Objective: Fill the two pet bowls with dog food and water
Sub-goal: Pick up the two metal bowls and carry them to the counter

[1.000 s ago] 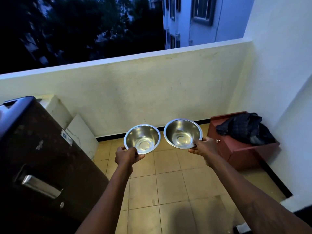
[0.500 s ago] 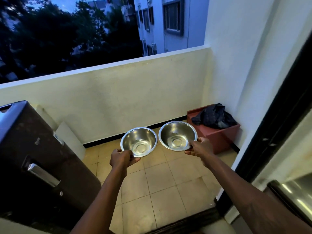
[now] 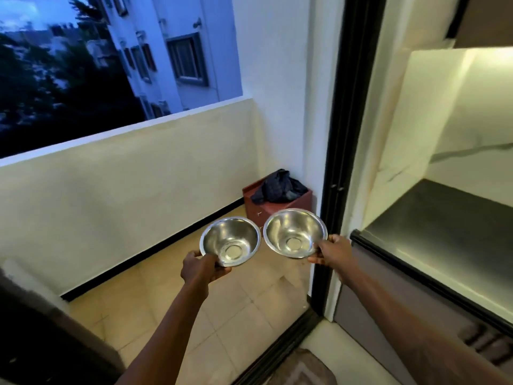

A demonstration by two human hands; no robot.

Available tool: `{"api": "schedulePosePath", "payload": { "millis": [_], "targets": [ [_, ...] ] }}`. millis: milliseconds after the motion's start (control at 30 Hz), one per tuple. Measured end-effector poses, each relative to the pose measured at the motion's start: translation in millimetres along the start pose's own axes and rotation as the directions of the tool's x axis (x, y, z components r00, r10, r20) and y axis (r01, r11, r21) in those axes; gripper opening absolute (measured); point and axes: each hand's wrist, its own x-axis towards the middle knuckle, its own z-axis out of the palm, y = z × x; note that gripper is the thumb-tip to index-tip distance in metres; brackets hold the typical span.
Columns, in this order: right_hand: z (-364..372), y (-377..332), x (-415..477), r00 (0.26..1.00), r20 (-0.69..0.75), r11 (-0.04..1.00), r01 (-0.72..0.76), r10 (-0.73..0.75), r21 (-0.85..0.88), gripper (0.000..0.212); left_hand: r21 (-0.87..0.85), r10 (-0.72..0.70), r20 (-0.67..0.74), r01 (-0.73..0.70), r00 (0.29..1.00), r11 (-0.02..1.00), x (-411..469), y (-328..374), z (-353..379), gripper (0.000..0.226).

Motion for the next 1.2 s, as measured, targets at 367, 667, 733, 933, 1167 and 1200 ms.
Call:
{"api": "schedulePosePath", "payload": {
  "millis": [367,667,733,933,1167,1200],
  "targets": [
    [-170,10,-61,0.946,-0.324,0.994,0.024,0.012,0.108,0.010,0.122,0.023,0.320,-0.065,0.947,0.990,-101,-15,118,0.040],
    [-335,31,-85,0.856,-0.514,0.977,0.059,0.056,0.205,0.015,0.189,-0.005,0.546,-0.117,0.838,0.975,-179,-44,264,0.043],
    [-374,33,-88,0.838,-0.542,0.971,0.074,0.062,0.225,0.016,0.187,-0.013,0.571,-0.114,0.821,0.976,-199,-51,297,0.044],
    [-471,44,-86,0.773,-0.629,0.956,0.113,0.086,0.269,0.014,0.203,-0.042,0.662,-0.125,0.748,0.971,-258,-74,387,0.042],
    [-542,69,-60,0.700,-0.693,0.939,0.095,0.173,0.331,0.019,0.247,-0.125,0.751,-0.100,0.649,0.964,-297,-100,478,0.040],
    [-550,72,-53,0.686,-0.704,0.936,0.096,0.184,0.339,0.018,0.258,-0.134,0.756,-0.104,0.640,0.960,-297,-103,493,0.041]
  ]
}}
